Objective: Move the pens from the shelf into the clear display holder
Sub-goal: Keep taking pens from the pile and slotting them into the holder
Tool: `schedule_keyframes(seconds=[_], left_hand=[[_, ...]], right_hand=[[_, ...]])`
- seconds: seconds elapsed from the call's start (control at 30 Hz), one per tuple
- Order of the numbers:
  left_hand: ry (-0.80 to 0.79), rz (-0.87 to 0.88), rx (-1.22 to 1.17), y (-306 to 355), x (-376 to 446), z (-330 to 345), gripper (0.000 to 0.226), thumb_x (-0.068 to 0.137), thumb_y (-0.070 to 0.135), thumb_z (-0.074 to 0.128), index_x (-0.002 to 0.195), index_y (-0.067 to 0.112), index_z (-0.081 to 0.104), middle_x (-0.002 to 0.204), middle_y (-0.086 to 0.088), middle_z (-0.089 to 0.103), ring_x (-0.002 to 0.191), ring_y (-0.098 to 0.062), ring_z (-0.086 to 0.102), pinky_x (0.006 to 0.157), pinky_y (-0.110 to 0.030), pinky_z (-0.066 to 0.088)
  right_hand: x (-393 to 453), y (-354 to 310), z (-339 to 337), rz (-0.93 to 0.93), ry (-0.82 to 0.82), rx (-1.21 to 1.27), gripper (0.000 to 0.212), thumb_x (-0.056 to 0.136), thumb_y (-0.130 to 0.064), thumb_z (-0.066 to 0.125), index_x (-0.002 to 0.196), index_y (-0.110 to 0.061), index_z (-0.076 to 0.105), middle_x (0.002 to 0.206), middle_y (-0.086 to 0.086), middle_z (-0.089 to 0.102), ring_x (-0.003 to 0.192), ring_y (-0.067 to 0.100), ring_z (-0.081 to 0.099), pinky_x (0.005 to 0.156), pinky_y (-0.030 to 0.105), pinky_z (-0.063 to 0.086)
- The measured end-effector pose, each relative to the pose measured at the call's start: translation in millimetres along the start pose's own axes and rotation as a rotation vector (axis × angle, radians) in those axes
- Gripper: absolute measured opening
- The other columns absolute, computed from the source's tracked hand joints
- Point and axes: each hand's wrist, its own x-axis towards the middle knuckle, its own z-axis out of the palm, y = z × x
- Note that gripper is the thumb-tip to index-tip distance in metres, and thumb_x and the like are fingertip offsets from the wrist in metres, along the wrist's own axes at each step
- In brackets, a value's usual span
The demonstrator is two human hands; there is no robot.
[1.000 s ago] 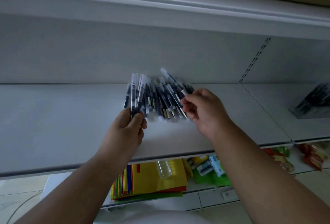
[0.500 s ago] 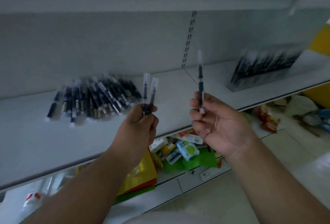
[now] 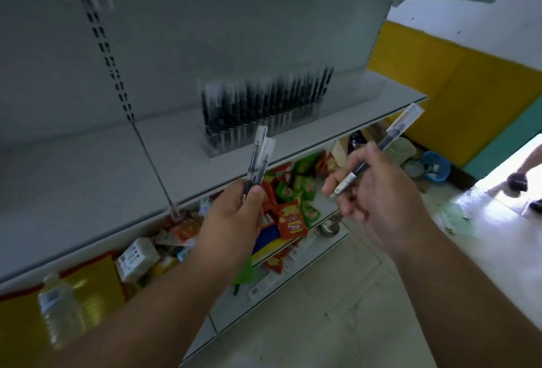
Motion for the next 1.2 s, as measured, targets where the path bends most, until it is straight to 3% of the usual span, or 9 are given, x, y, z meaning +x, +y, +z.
schedule_keyframes(seconds=[0.13,0.23,0.37,0.5,0.6,0.73,0.87,1.03,1.2], left_hand=[[-0.002,-0.009,0.057,2,37,32,0.03,0.103,0.033,0.045,0.076,0.022,0.053,0.058,0.002,0.041,0.049,-0.016,0.033,0.05,-0.034,0.029],[-0.007,-0.009,0.061,6,71,53,0.029,0.103,0.033,0.045,0.089,0.008,0.052,0.058,0.002,0.04,0.047,-0.013,0.031,0.051,-0.033,0.028],[-0.029,-0.003,0.059,16,119,85,0.031,0.102,0.032,0.045,0.091,0.004,0.051,0.057,0.002,0.038,0.047,-0.012,0.03,0.048,-0.029,0.027],[-0.04,-0.025,0.039,15,152,120,0.032,0.101,0.032,0.048,0.09,0.002,0.049,0.057,0.004,0.037,0.05,-0.012,0.03,0.051,-0.028,0.027],[0.006,-0.015,0.021,13,176,142,0.029,0.1,0.031,0.048,0.084,0.006,0.051,0.056,0.006,0.036,0.052,-0.012,0.03,0.052,-0.028,0.027],[0.156,0.031,0.076,10,207,173,0.027,0.098,0.034,0.046,0.084,0.014,0.056,0.051,0.009,0.037,0.044,-0.009,0.03,0.045,-0.027,0.028],[0.364,0.001,0.005,10,227,207,0.024,0.098,0.03,0.046,0.087,0.011,0.055,0.053,0.006,0.037,0.046,-0.013,0.029,0.049,-0.031,0.026],[0.545,-0.025,-0.133,16,243,243,0.024,0.101,0.018,0.045,0.091,-0.003,0.045,0.059,0.0,0.031,0.05,-0.012,0.025,0.048,-0.031,0.018],[0.621,-0.035,-0.15,18,247,263,0.022,0.099,0.019,0.047,0.091,-0.002,0.048,0.06,0.0,0.033,0.052,-0.013,0.027,0.052,-0.035,0.018]], right_hand=[[40,4,-32,-0.074,0.114,-0.209,0.037,0.106,-0.031,0.034,0.083,-0.008,0.051,0.069,0.018,0.059,0.046,0.02,0.043,0.039,0.022,0.034],[74,12,-49,-0.146,0.211,-0.402,0.023,0.101,-0.033,0.047,0.086,-0.018,0.053,0.06,0.003,0.06,0.054,0.02,0.053,0.053,0.035,0.043],[114,5,-76,-0.221,0.285,-0.546,0.015,0.093,-0.029,0.064,0.096,-0.024,0.05,0.073,0.0,0.067,0.056,0.012,0.066,0.059,0.038,0.053],[149,0,-109,-0.271,0.306,-0.536,0.009,0.1,-0.029,0.053,0.093,-0.022,0.051,0.076,0.003,0.07,0.062,0.024,0.068,0.057,0.047,0.057],[190,1,-131,-0.31,0.241,-0.487,0.017,0.104,-0.027,0.042,0.091,-0.02,0.05,0.075,0.005,0.066,0.065,0.019,0.067,0.059,0.039,0.055],[264,-3,-154,-0.431,0.151,-0.517,0.015,0.102,-0.02,0.05,0.088,-0.026,0.055,0.075,-0.004,0.066,0.065,0.001,0.064,0.063,0.021,0.052],[336,-16,-162,-0.525,0.015,-0.612,0.01,0.096,-0.026,0.062,0.087,-0.031,0.058,0.074,-0.013,0.066,0.072,0.001,0.066,0.069,0.025,0.054],[390,-20,-152,-0.552,-0.2,-0.712,0.013,0.096,-0.03,0.06,0.093,-0.018,0.062,0.085,-0.001,0.068,0.08,0.018,0.067,0.074,0.034,0.056],[409,-20,-153,-0.602,-0.384,-0.873,0.01,0.097,-0.026,0.057,0.099,-0.018,0.063,0.078,-0.014,0.055,0.07,0.002,0.054,0.061,0.014,0.039]])
